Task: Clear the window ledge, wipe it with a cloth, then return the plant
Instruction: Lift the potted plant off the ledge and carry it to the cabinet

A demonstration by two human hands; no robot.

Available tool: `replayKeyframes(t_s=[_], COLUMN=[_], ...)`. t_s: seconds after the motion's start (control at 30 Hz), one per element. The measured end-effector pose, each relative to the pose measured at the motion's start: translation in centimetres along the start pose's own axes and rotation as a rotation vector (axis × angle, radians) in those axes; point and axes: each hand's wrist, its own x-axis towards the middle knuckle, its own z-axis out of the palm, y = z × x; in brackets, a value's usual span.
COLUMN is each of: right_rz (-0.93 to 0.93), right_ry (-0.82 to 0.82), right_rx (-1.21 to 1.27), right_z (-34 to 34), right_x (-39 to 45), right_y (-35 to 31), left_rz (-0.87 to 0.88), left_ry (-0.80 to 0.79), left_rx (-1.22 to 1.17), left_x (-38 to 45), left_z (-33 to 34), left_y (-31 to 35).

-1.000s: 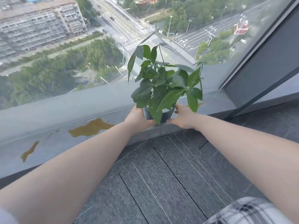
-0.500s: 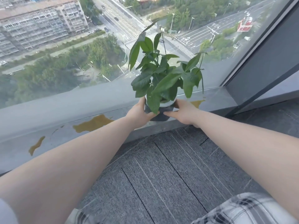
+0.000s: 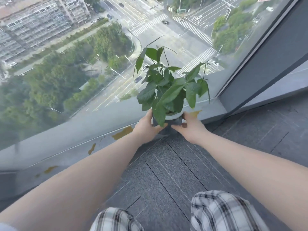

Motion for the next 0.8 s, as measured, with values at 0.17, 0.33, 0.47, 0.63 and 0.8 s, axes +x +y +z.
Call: replayKeyframes(t_s=[0.17, 0.33, 0.47, 0.63, 0.8], right_rz=[0.005, -0.017, -0.066, -0.17, -0.309], right_ry=[0.019, 0.089, 0.146, 0.225, 0.313], right_rx=[-0.002, -0.061, -0.079, -0.054, 0.077], right_z=[-5.9, -11.4, -15.0, -18.3, -20.6], right_x=[-5.3, -10.6, -15.7, -20.9, -25.1], right_y=[-8.1, -17.4, -24.9, -33.4, -40.2], left_rz=[0.035, 0.138, 0.214, 0.333, 0.355], left_ry=[0.008, 0.042, 0.091, 0.187, 0.338], left_rx=[0.002, -0.017, 0.025, 0.035, -0.05], left_x=[-5.6, -11.8, -17.5, -23.9, -30.1], left_z=[-6.5, -13.9, -20.3, -27.8, -32.6], left_y=[6.7, 13.2, 17.9, 22.0, 26.0])
